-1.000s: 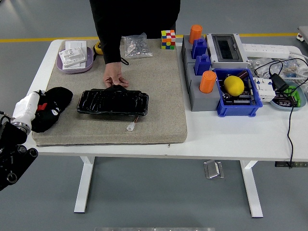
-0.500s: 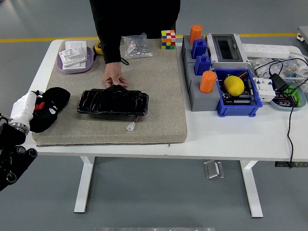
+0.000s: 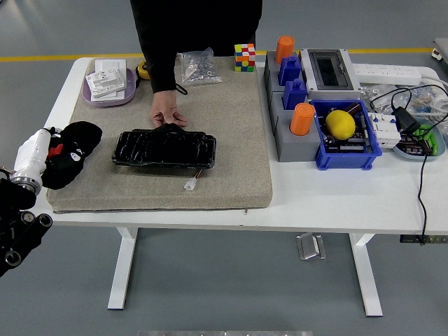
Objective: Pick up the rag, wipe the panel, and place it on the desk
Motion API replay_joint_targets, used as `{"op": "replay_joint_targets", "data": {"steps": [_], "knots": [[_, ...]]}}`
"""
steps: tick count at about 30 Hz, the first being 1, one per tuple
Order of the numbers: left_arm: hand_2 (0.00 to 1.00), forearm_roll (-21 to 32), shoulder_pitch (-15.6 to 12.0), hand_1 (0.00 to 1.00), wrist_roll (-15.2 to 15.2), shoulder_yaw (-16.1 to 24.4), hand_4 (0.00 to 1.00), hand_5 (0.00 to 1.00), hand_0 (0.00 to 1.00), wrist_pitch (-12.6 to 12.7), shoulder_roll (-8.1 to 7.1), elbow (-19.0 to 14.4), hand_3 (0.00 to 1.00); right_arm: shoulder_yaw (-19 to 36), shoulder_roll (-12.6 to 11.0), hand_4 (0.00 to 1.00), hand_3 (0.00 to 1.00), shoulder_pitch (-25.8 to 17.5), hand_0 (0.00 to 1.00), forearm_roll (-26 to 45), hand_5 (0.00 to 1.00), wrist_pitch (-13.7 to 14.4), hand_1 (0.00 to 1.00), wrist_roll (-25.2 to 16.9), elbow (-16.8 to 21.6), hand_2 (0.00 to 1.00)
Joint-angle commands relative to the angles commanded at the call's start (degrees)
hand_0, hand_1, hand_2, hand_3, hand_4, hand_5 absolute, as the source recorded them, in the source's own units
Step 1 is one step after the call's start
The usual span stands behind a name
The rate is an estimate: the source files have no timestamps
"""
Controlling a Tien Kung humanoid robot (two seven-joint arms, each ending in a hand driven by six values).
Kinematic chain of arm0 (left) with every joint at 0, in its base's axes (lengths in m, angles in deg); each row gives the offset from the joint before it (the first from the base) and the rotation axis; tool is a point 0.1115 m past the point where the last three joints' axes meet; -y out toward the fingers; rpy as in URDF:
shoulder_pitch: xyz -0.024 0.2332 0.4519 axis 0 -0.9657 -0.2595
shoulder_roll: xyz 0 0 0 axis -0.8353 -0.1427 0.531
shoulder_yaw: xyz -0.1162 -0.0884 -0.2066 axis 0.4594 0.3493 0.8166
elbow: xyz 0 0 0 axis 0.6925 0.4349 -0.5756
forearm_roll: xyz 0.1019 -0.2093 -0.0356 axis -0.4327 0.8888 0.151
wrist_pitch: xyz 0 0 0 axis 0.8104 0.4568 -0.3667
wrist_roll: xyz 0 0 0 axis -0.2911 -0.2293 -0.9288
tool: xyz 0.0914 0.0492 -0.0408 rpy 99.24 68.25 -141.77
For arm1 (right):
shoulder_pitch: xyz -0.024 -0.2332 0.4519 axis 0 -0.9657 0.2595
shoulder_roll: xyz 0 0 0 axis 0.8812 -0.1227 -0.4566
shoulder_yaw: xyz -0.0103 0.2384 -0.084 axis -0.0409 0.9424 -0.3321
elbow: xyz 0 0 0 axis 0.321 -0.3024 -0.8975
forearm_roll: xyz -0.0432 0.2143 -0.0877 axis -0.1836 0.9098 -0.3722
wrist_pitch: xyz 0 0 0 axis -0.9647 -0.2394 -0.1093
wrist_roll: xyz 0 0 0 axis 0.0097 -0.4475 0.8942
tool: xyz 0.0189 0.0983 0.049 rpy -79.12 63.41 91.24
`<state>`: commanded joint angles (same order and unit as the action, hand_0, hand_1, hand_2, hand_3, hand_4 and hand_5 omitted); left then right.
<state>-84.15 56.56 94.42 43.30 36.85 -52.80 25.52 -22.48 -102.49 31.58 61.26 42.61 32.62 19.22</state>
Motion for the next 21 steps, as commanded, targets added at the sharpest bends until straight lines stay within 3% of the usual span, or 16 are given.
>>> {"op": "replay_joint_targets", "data": {"steps": [9,21], "knots": [[0.426,-2.3,0.4,0.134,1.8,-0.2,0.376,0.002,0.228,-0.1,0.32,-5.6,0.360,-0.1,0.1,0.896,0.609,0.1,0.775,0.0,0.584,0.0,0.730,0.0,-0.1,0.733],[0.429,-1.8,1.5,0.133,1.8,-4.9,0.377,0.002,0.228,0.0,1.35,-5.0,0.362,-0.1,-0.1,0.904,0.611,-0.1,0.774,-0.1,0.590,-0.1,0.731,0.0,0.0,0.733]]}}
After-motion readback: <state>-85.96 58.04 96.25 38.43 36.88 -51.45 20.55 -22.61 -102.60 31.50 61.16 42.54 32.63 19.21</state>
